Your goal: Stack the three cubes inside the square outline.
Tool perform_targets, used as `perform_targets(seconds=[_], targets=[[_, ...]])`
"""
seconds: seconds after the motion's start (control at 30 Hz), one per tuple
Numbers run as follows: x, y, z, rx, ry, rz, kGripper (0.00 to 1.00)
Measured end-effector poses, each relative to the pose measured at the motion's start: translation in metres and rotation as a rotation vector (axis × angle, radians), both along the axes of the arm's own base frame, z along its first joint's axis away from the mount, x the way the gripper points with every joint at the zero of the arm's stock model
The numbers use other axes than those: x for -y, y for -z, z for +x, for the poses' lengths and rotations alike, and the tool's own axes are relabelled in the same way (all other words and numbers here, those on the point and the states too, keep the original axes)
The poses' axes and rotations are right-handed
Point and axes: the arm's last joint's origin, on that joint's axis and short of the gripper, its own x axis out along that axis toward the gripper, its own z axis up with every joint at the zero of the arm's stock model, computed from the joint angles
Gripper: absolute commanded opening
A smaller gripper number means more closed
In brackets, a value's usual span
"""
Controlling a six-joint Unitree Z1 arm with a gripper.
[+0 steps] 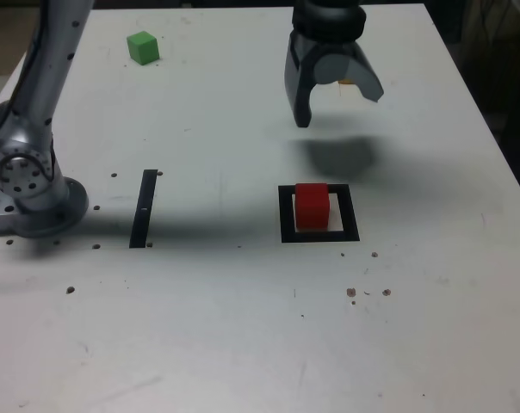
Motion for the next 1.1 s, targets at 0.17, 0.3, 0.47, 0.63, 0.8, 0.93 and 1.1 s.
perform_targets(seconds=[0.17, 0.3, 0.47, 0.63, 0.8, 0.93, 1.1], targets=[[-0.023, -0.001, 0.002, 0.0, -0.009, 0.008, 1.0], [-0.036, 0.0, 0.003, -0.002, -0.016, 0.009, 1.0], [-0.056, 0.0, 0.007, 0.002, -0.016, 0.011, 1.0], [-0.081, 0.002, 0.012, 0.003, -0.013, 0.011, 1.0], [-0.103, 0.002, 0.016, 0.009, -0.006, 0.011, 1.0], [-0.118, 0.006, 0.019, 0.005, 0.005, 0.006, 1.0], [-0.133, 0.009, 0.02, 0.007, 0.014, 0.005, 1.0]])
